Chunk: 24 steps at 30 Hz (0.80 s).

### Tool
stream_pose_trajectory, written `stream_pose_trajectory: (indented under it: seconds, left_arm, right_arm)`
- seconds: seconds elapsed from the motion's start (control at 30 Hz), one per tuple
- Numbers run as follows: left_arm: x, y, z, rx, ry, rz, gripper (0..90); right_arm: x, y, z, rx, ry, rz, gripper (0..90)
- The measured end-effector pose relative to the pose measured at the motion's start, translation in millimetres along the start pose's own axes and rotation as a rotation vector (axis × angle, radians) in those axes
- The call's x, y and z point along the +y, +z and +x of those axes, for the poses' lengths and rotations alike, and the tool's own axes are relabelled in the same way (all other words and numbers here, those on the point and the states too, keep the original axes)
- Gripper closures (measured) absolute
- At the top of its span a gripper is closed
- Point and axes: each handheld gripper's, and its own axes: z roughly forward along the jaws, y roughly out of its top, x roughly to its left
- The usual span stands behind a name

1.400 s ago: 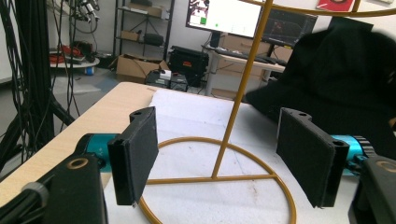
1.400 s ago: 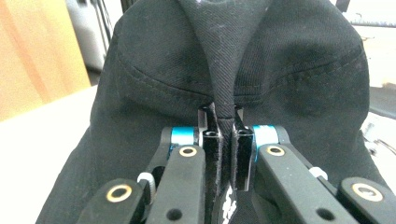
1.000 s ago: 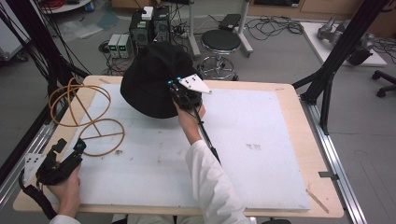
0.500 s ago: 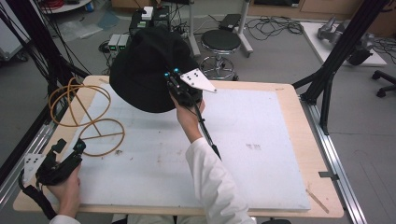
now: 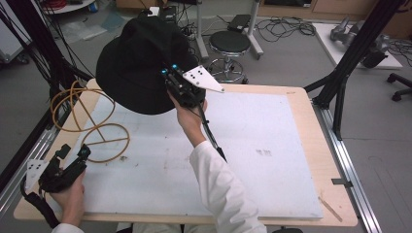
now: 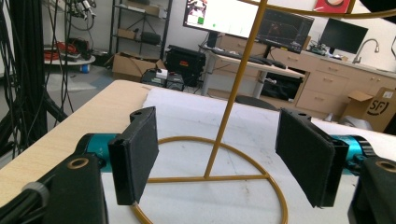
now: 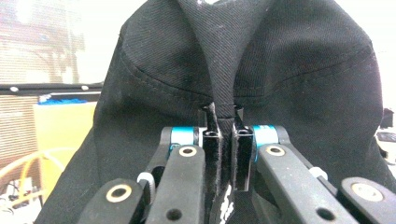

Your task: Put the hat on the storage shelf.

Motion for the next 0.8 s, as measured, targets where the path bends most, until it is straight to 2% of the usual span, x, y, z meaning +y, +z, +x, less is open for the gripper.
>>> stream_pose_trajectory:
  seconds: [0.2, 0.53, 0.8]
  left_arm:
    - [-0.1, 0.0, 0.5, -0.001, -0.002, 0.002, 30.1]
    - [0.1, -0.7, 0.9, 0.001, -0.005, 0.002, 30.0]
    - [1.1, -3.9, 3.2, 0.01, -0.005, -0.006, 30.0]
  right_arm:
    - [1.6, 8.1, 16.9, 0.073, 0.008, -0.01, 86.7]
    - [4.6, 24.2, 42.6, 0.157, 0.022, -0.014, 86.6]
    - [-4.7, 40.2, 67.5, 0.222, 0.027, 0.011, 86.6]
